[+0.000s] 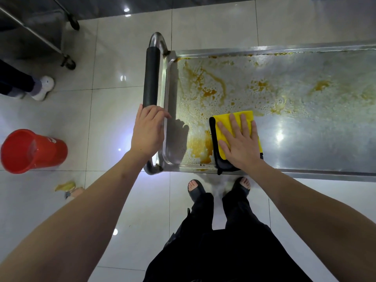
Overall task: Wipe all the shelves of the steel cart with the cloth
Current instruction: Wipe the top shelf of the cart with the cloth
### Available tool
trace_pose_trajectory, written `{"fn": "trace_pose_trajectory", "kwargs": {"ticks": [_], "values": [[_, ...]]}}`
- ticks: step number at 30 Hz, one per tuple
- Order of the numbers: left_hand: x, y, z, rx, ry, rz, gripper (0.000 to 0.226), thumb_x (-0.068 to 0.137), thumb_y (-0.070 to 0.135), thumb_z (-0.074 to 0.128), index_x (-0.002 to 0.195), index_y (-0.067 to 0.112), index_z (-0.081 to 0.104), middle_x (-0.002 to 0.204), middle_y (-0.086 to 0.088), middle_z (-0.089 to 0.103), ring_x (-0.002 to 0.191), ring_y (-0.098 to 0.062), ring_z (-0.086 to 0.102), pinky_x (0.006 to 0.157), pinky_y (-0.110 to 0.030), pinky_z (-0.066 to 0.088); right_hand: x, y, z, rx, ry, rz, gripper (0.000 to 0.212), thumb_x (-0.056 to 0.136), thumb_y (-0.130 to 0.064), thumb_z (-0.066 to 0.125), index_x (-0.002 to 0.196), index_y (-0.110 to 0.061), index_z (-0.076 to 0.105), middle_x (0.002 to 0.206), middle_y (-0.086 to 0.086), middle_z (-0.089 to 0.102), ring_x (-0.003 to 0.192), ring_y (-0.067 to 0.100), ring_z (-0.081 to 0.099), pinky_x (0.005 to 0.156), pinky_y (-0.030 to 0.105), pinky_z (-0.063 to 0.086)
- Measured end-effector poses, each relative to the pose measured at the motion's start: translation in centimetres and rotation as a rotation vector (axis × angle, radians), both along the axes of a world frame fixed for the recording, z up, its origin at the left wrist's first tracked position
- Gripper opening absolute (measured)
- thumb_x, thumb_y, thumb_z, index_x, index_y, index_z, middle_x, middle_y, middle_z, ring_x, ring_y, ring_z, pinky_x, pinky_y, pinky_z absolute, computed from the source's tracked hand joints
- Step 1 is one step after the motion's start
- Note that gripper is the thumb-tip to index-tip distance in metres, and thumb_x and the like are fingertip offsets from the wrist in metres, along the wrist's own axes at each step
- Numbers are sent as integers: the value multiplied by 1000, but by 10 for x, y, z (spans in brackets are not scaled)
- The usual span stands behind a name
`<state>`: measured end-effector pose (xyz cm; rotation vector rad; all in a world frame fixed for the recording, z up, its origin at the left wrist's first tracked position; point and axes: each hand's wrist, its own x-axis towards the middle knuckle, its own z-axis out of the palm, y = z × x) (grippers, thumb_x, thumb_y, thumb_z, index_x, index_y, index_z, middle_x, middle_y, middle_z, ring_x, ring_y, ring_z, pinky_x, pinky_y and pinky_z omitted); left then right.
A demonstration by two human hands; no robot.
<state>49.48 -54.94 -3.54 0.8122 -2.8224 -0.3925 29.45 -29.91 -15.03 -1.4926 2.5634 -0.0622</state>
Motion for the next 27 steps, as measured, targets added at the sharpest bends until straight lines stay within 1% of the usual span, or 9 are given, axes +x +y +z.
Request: {"fn": "trace_pose_trajectory", "kwargs": {"ticks": [2, 5, 9, 13, 16, 19, 20, 24, 27], "values": [[0, 0, 0, 31, 18, 11, 47, 85, 7, 25, 108, 14, 65, 110, 1, 64, 118, -26, 53, 122, -54, 23, 8, -11, -1, 5, -11, 16, 64, 108, -62, 19, 166, -40, 2, 176, 5, -5, 160, 38, -11, 125, 64, 4], [1, -2, -1, 65, 34, 10, 47, 84, 6, 26, 109, 14, 64, 110, 2, 63, 117, -25, 54, 122, -54, 21, 22, -30, -2, -1, -33, 40, 63, 108, -61, 18, 166, -40, 3, 176, 5, -5, 159, 39, -12, 125, 65, 4], [1, -3, -3, 77, 39, 8, 43, 83, -1, 34, 110, 15, 63, 110, 2, 63, 118, -25, 54, 123, -52, 19, 43, -52, 0, -8, -52, 66, 63, 108, -61, 17, 166, -40, 7, 176, 5, -4, 159, 40, -12, 125, 66, 2], [-1, -3, -1, 73, 49, 8, 42, 84, 6, 31, 109, 16, 63, 110, 3, 63, 118, -23, 54, 123, -52, 21, 53, -62, 1, -6, -39, 104, 64, 108, -63, 16, 166, -40, 7, 175, 7, -5, 159, 41, -11, 124, 67, 2], [0, -1, -1, 88, 66, 26, 38, 83, 5, 35, 107, 16, 63, 110, 2, 62, 118, -21, 52, 119, -54, 29, 52, -59, 0, -3, -37, 108, 65, 107, -64, 17, 166, -40, 8, 175, 7, -4, 159, 40, -10, 124, 67, 3], [4, 3, -3, 137, 116, 52, 40, 82, 2, 33, 106, 16, 63, 110, 2, 62, 119, -17, 50, 108, -55, 42, 52, -53, -2, -4, -51, 85, 64, 107, -64, 19, 166, -41, 10, 176, 4, -3, 160, 37, -10, 124, 67, 4], [4, 4, -3, 145, 120, 57, 42, 82, 4, 31, 105, 16, 63, 110, 3, 62, 119, -17, 50, 106, -54, 43, 51, -51, -2, -4, -56, 79, 64, 107, -64, 19, 166, -41, 10, 176, 3, -4, 160, 36, -10, 124, 67, 4], [3, 8, -2, 147, 106, 73, 46, 81, 9, 25, 105, 17, 63, 109, 3, 62, 118, -19, 53, 109, -53, 40, 49, -51, -1, 1, -70, 70, 63, 107, -65, 19, 165, -43, 12, 176, 2, -4, 160, 34, -11, 124, 66, 2], [2, 9, -1, 148, 106, 90, 47, 82, 10, 24, 105, 16, 64, 109, 3, 62, 119, -16, 50, 106, -53, 44, 52, -54, -2, -7, -67, 59, 63, 107, -64, 18, 165, -42, 13, 176, 2, -2, 160, 36, -10, 124, 67, 0]]}}
